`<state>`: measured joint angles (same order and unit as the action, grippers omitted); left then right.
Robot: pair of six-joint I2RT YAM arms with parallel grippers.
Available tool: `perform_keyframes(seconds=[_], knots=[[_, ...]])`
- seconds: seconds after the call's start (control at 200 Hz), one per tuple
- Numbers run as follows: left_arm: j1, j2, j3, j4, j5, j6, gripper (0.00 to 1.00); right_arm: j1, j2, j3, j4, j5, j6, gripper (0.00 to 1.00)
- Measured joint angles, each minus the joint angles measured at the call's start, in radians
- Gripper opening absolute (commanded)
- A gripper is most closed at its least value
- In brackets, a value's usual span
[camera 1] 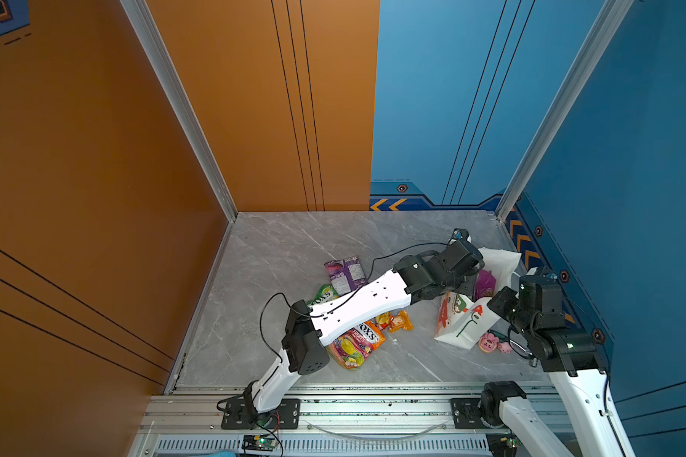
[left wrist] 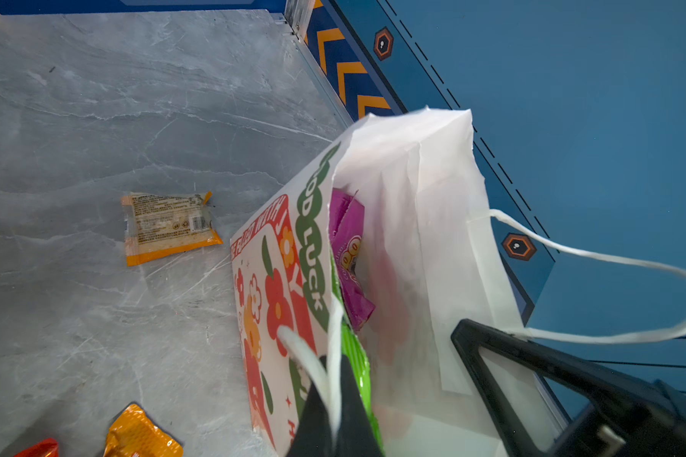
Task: Place the snacks into the paper bag
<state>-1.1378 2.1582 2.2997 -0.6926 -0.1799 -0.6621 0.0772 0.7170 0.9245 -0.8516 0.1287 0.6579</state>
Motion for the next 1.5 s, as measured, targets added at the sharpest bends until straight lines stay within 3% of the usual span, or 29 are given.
perform_keyframes(seconds=[0.205, 0.431, 0.876, 1.016, 1.257, 1.497], knots=[[0.021, -0.032, -0.063, 0.006, -0.076, 0.000, 0.00, 0.024, 0.120, 0.004, 0.106, -0.085, 0.000, 0.00], [0.063, -0.105, -0.166, 0.000, -0.131, -0.001, 0.00, 0.116, 0.222, 0.038, 0.194, -0.099, 0.000, 0.00], [0.035, -0.141, -0.188, -0.018, -0.167, 0.000, 0.00, 0.103, 0.180, 0.048, 0.174, -0.061, -0.016, 0.00], [0.029, -0.141, -0.188, -0.014, -0.169, 0.000, 0.11, 0.084, 0.158, 0.040, 0.154, -0.056, -0.023, 0.00], [0.031, -0.145, -0.190, -0.009, -0.160, -0.024, 0.39, 0.070, 0.149, 0.026, 0.153, -0.058, -0.027, 0.00], [0.024, -0.224, -0.223, -0.002, -0.149, 0.003, 0.79, 0.053, 0.147, 0.026, 0.153, -0.079, -0.034, 0.00]])
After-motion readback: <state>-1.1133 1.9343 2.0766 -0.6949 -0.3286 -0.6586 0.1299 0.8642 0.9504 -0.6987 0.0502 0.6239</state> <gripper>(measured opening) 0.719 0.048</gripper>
